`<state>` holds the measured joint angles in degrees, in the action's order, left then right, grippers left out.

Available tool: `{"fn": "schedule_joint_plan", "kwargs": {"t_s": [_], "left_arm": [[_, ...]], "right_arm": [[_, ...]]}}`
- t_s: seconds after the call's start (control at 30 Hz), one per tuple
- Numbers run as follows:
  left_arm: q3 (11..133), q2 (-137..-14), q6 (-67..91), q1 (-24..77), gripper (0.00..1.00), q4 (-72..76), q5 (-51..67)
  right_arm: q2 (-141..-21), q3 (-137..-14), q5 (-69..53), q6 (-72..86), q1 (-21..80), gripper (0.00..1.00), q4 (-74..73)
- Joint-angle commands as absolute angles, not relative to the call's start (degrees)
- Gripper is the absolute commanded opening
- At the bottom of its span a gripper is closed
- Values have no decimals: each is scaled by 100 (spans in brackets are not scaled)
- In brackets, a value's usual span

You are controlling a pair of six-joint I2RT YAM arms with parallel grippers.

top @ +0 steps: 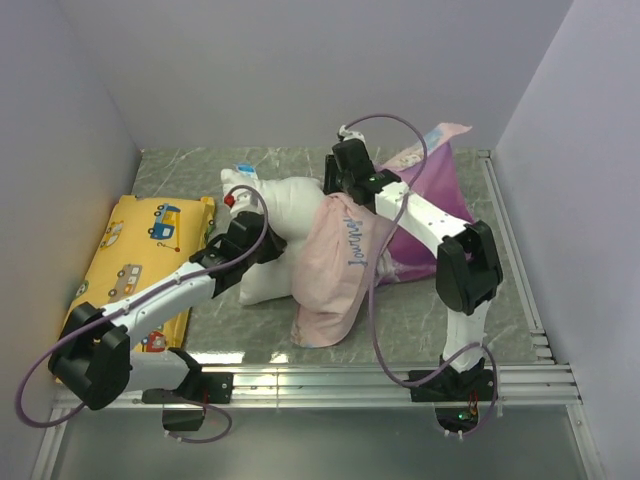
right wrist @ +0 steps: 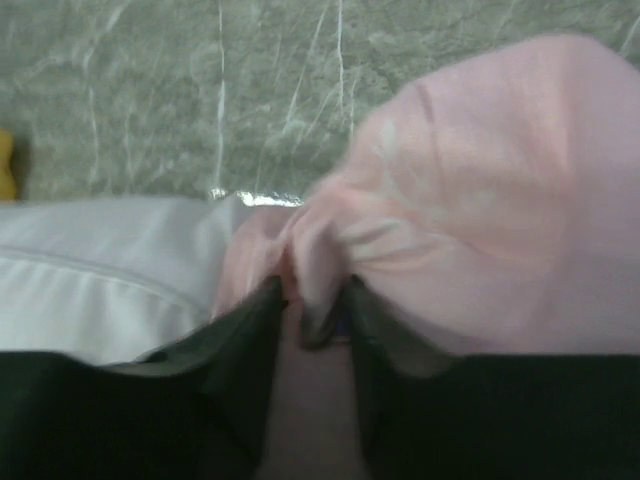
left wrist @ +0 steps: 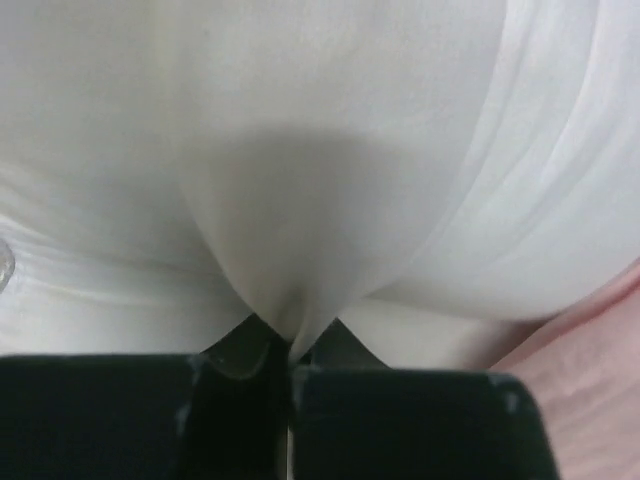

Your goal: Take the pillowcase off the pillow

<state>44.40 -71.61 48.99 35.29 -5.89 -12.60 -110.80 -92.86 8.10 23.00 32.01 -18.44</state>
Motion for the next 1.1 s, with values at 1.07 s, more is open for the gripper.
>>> {"fn": "schedule_joint_plan", "kwargs": {"t_s": [1.07], "left_arm": [[5405, -6460, 4597, 2654, 1, -1406, -167]], "right_arm": [[-5809, -4429, 3374, 3357, 5229, 73, -2258]]}}
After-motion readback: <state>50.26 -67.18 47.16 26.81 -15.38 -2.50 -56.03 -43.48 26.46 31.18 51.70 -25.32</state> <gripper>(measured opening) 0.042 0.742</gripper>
